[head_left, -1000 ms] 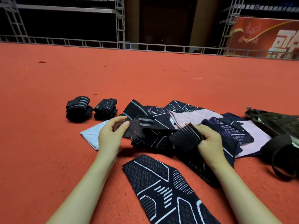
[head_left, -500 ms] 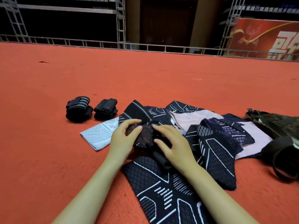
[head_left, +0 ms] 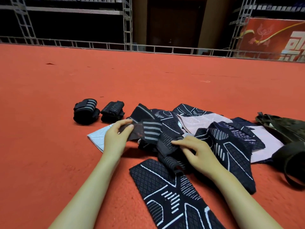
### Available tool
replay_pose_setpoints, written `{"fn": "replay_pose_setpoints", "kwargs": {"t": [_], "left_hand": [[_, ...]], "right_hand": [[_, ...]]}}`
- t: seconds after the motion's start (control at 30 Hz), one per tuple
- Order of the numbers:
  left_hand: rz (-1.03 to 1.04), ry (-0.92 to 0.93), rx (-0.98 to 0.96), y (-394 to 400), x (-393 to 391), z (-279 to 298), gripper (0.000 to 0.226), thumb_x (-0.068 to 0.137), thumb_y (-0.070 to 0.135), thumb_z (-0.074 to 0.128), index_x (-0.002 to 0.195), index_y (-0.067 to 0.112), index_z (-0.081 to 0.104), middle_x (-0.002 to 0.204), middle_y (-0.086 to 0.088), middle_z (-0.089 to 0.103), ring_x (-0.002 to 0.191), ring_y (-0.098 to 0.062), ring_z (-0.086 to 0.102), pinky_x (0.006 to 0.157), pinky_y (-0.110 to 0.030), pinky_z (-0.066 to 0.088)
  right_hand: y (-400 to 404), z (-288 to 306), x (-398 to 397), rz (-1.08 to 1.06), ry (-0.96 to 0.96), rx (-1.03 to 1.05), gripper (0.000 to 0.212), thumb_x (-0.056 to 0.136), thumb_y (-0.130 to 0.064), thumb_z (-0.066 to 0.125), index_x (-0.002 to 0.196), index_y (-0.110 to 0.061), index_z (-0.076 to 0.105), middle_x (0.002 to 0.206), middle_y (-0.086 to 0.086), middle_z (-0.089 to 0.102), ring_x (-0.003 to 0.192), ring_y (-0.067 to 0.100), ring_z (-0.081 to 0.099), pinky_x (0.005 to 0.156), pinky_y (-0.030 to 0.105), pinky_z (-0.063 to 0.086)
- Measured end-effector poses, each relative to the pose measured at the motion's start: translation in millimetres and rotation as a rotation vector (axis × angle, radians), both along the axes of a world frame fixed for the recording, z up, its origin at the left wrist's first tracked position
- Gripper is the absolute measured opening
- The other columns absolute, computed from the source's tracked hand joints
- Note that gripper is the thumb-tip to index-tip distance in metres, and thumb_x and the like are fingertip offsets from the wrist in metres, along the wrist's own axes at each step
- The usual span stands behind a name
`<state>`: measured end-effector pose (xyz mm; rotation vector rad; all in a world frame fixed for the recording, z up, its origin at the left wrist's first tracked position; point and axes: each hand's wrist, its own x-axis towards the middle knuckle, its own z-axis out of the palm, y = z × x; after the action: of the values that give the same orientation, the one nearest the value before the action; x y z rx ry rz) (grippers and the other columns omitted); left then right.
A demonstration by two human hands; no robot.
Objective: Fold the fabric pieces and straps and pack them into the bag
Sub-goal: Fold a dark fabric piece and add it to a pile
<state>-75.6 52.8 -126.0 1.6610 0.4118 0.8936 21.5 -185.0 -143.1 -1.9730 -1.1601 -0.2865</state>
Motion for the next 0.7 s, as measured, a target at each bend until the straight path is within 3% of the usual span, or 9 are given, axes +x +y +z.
{"fn": "replay_pose_setpoints", "kwargs": {"t": [0.1,0.23,0.3,0.4,0.5,0.57,0.7], "left_hand": [[0.014,-0.017,0.047,-7.6,-6.5,0.8,0.024,0.087,0.010,0.063,0.088,0.034,0.065,0.101,0.009,0.067,0.095,-0.006,0.060,0.087,-0.018,0.045],[-0.049,0.016,-0.059,-10.7,-11.2,3.2,0.026,0.085,0.011,0.065,0.096,0.034,0.061,0.105,0.009,0.065,0.102,-0.012,0.060,0.093,-0.032,0.048],[-0.040,0.092,0.102,-13.1,-7.9,-1.4,0.028,0.081,0.011,0.065,0.095,0.035,0.060,0.106,0.009,0.063,0.104,-0.012,0.057,0.095,-0.033,0.047],[0.023,0.166,0.357,-18.2,-3.6,-6.6,0.026,0.082,0.020,0.062,0.106,0.029,0.063,0.110,0.003,0.058,0.107,-0.009,0.049,0.099,-0.025,0.036],[0.023,0.179,0.479,-19.0,-0.4,-9.8,0.041,0.078,0.040,0.070,0.116,0.028,0.062,0.111,0.008,0.054,0.109,-0.008,0.045,0.099,-0.024,0.034],[-0.046,0.227,0.519,-18.4,2.5,-11.6,0.049,0.075,0.036,0.075,0.121,0.029,0.059,0.110,0.009,0.052,0.106,-0.005,0.045,0.094,-0.019,0.032],[-0.052,0.207,0.432,-18.0,8.8,-9.3,0.040,0.080,0.018,0.070,0.118,0.026,0.061,0.110,0.007,0.060,0.100,-0.002,0.052,0.087,-0.013,0.034]], "right_hand": [[2.9,-2.9,-10.7,0.008,0.027,-0.016,0.032,0.083,-0.008,0.052,0.104,-0.020,0.073,0.093,-0.019,0.063,0.091,-0.003,0.058,0.085,0.007,0.038],[10.9,5.4,-22.5,-0.115,0.153,0.172,0.020,0.084,-0.037,0.059,0.093,-0.026,0.073,0.089,-0.011,0.060,0.090,0.008,0.057,0.084,0.018,0.043],[23.6,10.7,-26.6,-0.207,0.186,0.157,0.018,0.083,-0.040,0.066,0.098,-0.029,0.070,0.092,-0.016,0.061,0.094,0.003,0.057,0.087,0.025,0.045],[42.5,7.8,-29.7,-0.267,0.129,-0.091,0.045,0.081,-0.045,0.067,0.123,-0.035,0.056,0.114,-0.020,0.059,0.105,0.002,0.054,0.093,0.025,0.042],[46.8,-1.3,-26.5,-0.225,0.080,-0.154,0.048,0.087,-0.033,0.063,0.133,-0.031,0.050,0.131,-0.015,0.056,0.121,0.006,0.051,0.099,0.019,0.036],[44.9,-5.2,-23.9,-0.212,0.080,-0.123,0.046,0.090,-0.026,0.061,0.135,-0.027,0.050,0.134,-0.013,0.055,0.123,0.005,0.050,0.098,0.013,0.032],[44.5,-8.0,-21.2,-0.229,0.065,-0.018,0.039,0.091,-0.017,0.058,0.129,-0.024,0.058,0.127,-0.013,0.060,0.119,0.005,0.053,0.097,0.013,0.033]]}}
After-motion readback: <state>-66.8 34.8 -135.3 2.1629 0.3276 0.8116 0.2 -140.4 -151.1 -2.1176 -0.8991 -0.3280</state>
